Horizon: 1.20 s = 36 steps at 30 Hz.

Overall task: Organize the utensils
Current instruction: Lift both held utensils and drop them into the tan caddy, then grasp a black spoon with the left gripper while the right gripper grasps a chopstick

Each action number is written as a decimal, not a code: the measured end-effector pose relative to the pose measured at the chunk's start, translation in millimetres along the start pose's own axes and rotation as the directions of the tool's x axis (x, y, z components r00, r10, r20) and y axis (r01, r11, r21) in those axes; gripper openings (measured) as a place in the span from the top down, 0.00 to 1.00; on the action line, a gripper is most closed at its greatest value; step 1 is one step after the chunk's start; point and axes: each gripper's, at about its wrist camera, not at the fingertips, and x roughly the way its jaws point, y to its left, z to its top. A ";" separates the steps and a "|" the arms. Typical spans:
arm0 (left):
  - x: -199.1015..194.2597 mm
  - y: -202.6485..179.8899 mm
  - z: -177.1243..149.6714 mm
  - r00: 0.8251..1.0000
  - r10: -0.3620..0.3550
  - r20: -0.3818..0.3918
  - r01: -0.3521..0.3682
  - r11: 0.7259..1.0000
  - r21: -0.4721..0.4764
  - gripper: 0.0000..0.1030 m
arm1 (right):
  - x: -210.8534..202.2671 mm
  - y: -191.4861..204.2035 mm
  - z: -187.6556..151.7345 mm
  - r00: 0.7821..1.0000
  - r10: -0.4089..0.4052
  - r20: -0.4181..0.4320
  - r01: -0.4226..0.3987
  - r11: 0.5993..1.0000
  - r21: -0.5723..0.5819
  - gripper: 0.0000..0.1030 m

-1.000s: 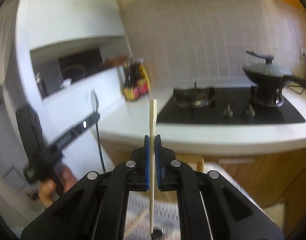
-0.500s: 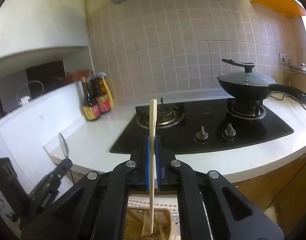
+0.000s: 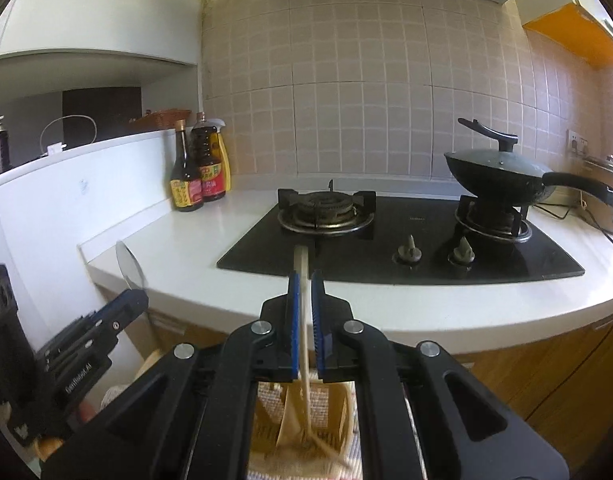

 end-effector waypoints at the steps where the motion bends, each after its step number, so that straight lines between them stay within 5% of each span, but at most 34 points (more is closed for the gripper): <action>1: -3.5 0.2 0.6 1.000 -0.003 -0.002 0.003 1.000 -0.001 0.70 | -5.8 -0.1 -3.0 1.000 0.012 -0.003 -0.012 1.000 -0.003 0.82; 3: -14.7 -0.2 1.6 1.000 -0.004 -0.012 0.004 1.000 0.007 0.67 | -17.4 0.8 -8.9 1.000 0.006 0.001 -0.006 1.000 -0.010 0.75; 12: -67.9 -19.6 13.4 0.993 0.006 -0.115 -0.002 0.999 0.034 0.57 | -73.4 4.8 -25.6 0.993 -0.003 -0.116 0.000 1.000 -0.020 0.75; 15: -70.2 -28.9 10.2 0.972 0.050 -0.230 -0.036 0.997 0.066 0.59 | -77.3 5.9 -36.9 0.967 -0.002 -0.253 -0.003 1.000 -0.021 0.75; 17: -68.0 -32.2 1.1 0.944 0.029 -0.328 -0.009 0.998 0.061 0.59 | -68.5 2.1 -51.7 0.921 -0.007 -0.388 0.006 1.000 -0.004 0.75; 21: -52.4 -39.9 -40.8 0.835 -0.012 -0.550 0.050 0.997 0.054 0.59 | -42.6 -10.9 -94.9 0.782 0.046 -0.622 0.002 0.997 0.076 0.75; 24: -36.9 -50.5 -88.9 0.722 -0.008 -0.692 0.099 0.991 0.092 0.59 | -20.8 -18.2 -135.9 0.649 0.110 -0.753 -0.006 0.990 0.140 0.75; 27: -24.8 -60.8 -129.4 0.606 0.013 -0.795 0.138 0.983 0.122 0.59 | -8.4 -20.8 -173.5 0.551 0.127 -0.825 0.007 0.988 0.157 0.75; 31: -19.3 -69.0 -155.5 0.554 0.048 -0.831 0.159 0.974 0.162 0.67 | -1.5 -18.9 -198.6 0.496 0.160 -0.853 0.001 0.983 0.185 0.76; 34: -15.4 -66.7 -167.2 0.512 0.041 -0.858 0.155 0.978 0.140 0.69 | -2.0 -14.5 -205.1 0.495 0.128 -0.860 0.004 0.989 0.149 0.80; 36: -14.8 -66.7 -172.0 0.502 0.051 -0.863 0.157 0.976 0.149 0.68 | -3.6 -8.4 -208.4 0.495 0.106 -0.863 0.003 0.992 0.124 0.83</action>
